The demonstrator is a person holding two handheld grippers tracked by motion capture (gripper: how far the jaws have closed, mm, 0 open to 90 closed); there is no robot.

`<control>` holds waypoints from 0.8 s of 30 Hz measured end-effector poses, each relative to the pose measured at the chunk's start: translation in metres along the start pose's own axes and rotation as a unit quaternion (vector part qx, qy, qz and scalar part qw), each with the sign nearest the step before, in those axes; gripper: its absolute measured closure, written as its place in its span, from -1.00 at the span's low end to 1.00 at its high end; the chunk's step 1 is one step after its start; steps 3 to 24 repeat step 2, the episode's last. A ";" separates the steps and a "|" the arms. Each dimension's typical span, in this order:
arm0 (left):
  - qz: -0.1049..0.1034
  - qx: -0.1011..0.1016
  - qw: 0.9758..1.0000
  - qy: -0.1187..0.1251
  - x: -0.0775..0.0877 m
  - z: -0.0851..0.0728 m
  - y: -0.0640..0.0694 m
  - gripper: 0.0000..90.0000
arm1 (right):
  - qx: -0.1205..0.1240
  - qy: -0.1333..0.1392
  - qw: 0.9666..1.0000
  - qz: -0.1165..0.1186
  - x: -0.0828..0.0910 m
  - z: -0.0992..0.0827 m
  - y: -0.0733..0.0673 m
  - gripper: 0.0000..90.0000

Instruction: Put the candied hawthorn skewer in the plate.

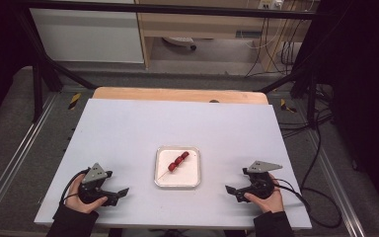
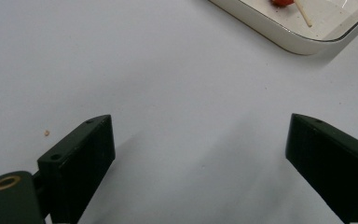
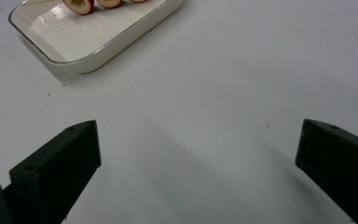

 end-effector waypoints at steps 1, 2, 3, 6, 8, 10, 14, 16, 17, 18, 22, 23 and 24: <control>-0.001 0.000 1.000 0.002 0.000 0.000 0.000 -0.82 | -0.003 0.000 1.000 0.001 0.000 0.000 0.000 -0.99; 0.000 -0.001 1.000 0.004 0.001 0.000 -0.001 -0.82 | -0.003 0.000 1.000 0.001 0.000 0.000 -0.001 -0.99; 0.000 -0.001 1.000 0.004 0.001 0.000 -0.001 -0.82 | -0.003 0.000 1.000 0.001 0.000 0.000 -0.001 -0.99; 0.000 -0.001 1.000 0.004 0.001 0.000 -0.001 -0.82 | -0.003 0.000 1.000 0.001 0.000 0.000 -0.001 -0.99; 0.000 -0.001 1.000 0.004 0.001 0.000 -0.001 -0.82 | -0.003 0.000 1.000 0.001 0.000 0.000 -0.001 -0.99; 0.000 -0.001 1.000 0.004 0.001 0.000 -0.001 -0.82 | -0.003 0.000 1.000 0.001 0.000 0.000 -0.001 -0.99; 0.000 -0.001 1.000 0.004 0.001 0.000 -0.001 -0.82 | -0.003 0.000 1.000 0.001 0.000 0.000 -0.001 -0.99; 0.000 -0.001 1.000 0.004 0.001 0.000 -0.001 -0.82 | -0.003 0.000 1.000 0.001 0.000 0.000 -0.001 -0.99; 0.000 -0.001 1.000 0.004 0.001 0.000 -0.001 -0.82 | -0.003 0.000 1.000 0.001 0.000 0.000 -0.001 -0.99; 0.000 -0.001 1.000 0.004 0.001 0.000 -0.001 -0.82 | -0.003 0.000 1.000 0.001 0.000 0.000 -0.001 -0.99; 0.000 -0.001 1.000 0.004 0.001 0.000 -0.001 -0.82 | -0.003 0.000 1.000 0.001 0.000 0.000 -0.001 -0.99; 0.000 -0.001 1.000 0.004 0.001 0.000 -0.001 -0.82 | -0.003 0.000 1.000 0.001 0.000 0.000 -0.001 -0.99; 0.000 -0.001 1.000 0.004 0.001 0.000 -0.001 -0.82 | -0.003 0.000 1.000 0.001 0.000 0.000 -0.001 -0.99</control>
Point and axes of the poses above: each handheld gripper's, and its own axes: x roughly backward along the jaws, z roughly out of its top, y roughly to its right, the point moved 3 cm from there along -x, roughly forward along the jaws, and after that the axes turned 4 degrees about x, right-handed, at the moved point
